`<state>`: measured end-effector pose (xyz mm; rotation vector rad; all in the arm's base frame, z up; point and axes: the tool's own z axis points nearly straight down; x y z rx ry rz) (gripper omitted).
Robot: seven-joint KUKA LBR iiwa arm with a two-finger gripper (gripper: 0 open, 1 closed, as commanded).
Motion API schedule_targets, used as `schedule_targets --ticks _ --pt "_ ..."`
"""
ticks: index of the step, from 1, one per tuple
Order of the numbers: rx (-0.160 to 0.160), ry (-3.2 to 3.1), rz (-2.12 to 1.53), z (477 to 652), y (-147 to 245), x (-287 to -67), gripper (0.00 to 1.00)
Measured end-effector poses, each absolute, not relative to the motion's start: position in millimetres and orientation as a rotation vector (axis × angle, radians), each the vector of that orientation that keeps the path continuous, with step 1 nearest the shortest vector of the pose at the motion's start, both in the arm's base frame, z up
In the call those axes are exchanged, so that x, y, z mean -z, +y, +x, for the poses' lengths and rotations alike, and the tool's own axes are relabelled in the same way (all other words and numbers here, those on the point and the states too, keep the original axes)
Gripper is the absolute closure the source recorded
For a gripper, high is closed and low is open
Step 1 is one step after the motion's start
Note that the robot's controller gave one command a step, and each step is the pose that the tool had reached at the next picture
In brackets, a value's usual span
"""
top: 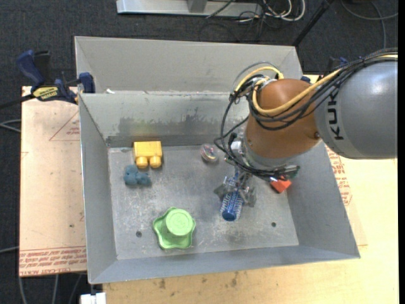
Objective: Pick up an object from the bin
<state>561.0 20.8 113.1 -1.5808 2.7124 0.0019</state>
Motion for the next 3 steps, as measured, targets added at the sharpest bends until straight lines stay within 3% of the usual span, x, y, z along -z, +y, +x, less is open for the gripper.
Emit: schedule_targets --ticks 1,3 --pt "0.000 2.714 -1.576 561.4 21.4 -144.5 1.00" --pt "-0.004 2.719 -1.570 561.5 23.0 -147.5 1.00"
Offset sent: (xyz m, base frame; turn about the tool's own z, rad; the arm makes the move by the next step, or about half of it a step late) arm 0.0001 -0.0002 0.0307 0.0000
